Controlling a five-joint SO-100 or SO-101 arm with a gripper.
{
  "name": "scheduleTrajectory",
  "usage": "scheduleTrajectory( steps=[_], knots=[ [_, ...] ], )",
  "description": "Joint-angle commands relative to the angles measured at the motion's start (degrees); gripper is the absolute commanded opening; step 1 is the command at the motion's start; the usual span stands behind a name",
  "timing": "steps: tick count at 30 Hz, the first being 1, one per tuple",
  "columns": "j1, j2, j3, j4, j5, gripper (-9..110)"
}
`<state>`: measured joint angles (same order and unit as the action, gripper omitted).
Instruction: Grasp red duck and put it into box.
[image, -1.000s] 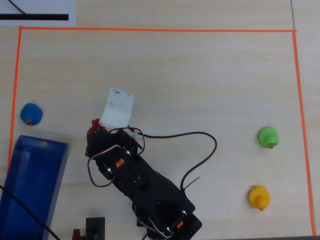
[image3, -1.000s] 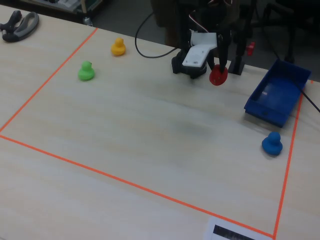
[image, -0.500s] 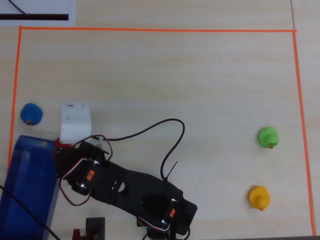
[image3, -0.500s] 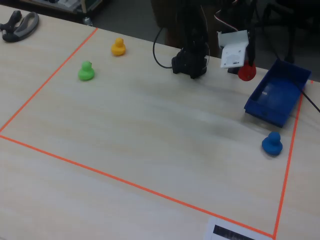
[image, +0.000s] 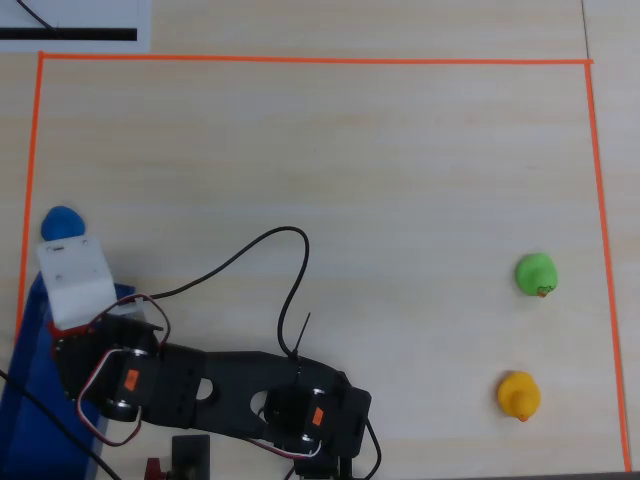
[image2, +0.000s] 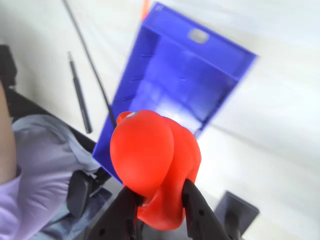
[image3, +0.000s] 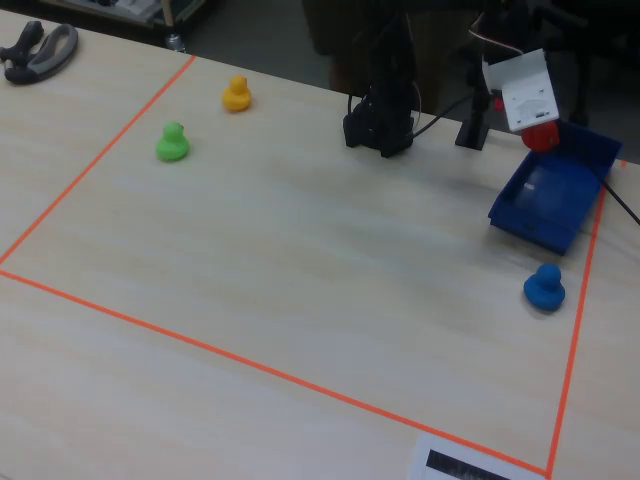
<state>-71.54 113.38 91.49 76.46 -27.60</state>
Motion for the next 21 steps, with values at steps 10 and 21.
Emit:
scheduleTrajectory(
  steps=[10,21],
  knots=[
    [-0.88,-9.4,1.32,-12.92,-2.64,0],
    [5.62,-12.04,11.43,-19.34,-8.17,20]
  ],
)
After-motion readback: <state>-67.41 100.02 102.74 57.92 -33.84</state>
